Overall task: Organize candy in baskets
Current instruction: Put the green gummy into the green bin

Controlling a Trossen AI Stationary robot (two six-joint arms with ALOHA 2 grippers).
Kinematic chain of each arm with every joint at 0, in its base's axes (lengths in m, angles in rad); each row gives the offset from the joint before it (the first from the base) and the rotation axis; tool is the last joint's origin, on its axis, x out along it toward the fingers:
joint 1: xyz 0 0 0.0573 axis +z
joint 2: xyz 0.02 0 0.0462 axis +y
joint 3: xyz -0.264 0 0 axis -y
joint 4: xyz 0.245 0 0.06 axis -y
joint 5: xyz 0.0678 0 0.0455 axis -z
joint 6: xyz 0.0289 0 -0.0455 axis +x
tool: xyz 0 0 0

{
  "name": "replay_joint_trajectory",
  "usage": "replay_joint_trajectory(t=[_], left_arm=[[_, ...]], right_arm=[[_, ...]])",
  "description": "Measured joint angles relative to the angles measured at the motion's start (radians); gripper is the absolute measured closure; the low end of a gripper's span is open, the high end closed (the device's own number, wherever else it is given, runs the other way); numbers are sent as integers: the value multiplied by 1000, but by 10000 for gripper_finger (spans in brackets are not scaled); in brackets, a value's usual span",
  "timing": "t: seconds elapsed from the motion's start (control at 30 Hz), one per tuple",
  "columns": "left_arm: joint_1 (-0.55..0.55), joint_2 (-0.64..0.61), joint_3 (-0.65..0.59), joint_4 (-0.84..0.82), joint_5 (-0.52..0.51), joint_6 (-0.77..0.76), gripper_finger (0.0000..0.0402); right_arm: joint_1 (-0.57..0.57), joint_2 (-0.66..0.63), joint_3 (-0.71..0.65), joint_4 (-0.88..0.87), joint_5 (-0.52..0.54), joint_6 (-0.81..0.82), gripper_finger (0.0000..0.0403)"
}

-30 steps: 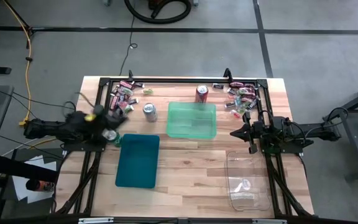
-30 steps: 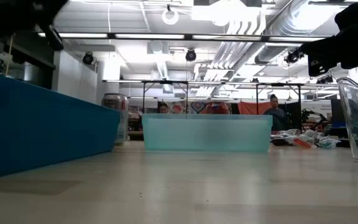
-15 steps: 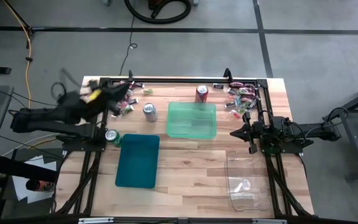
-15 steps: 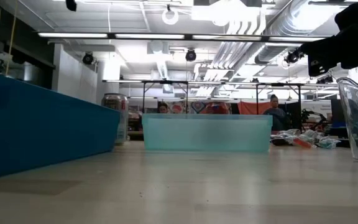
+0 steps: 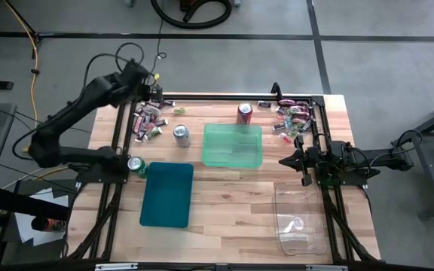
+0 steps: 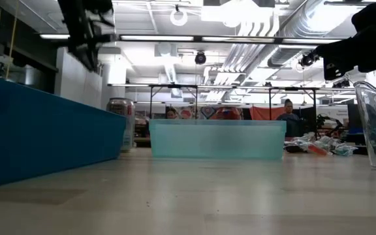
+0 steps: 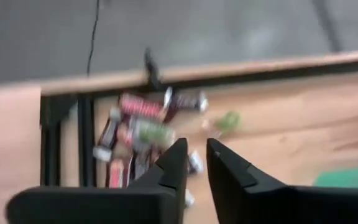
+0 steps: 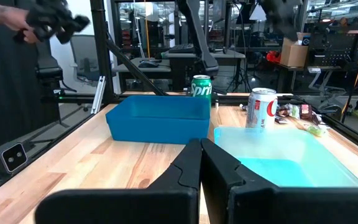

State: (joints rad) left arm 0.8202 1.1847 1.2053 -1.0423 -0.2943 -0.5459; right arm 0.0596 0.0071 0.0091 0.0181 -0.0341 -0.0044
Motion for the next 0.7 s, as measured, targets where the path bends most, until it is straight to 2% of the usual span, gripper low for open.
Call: replay_joint_trajectory(t=[0.2, 0.4, 0.53, 0.6, 0.7], left_arm=[[61, 137, 0, -48, 67, 31, 283], [55, 243, -4, -64, 164, 90, 215], [29, 256, -80, -55, 182, 92, 188], [18, 253, -136, -41, 187, 86, 183], [16, 241, -236, 36, 247, 77, 183]], right_arm=[[0, 0, 0, 0, 0, 0, 402], [0, 0, 0, 0, 0, 0, 402], [0, 0, 0, 0, 0, 0, 402], [0, 0, 0, 0, 0, 0, 402], [0, 0, 0, 0, 0, 0, 402]])
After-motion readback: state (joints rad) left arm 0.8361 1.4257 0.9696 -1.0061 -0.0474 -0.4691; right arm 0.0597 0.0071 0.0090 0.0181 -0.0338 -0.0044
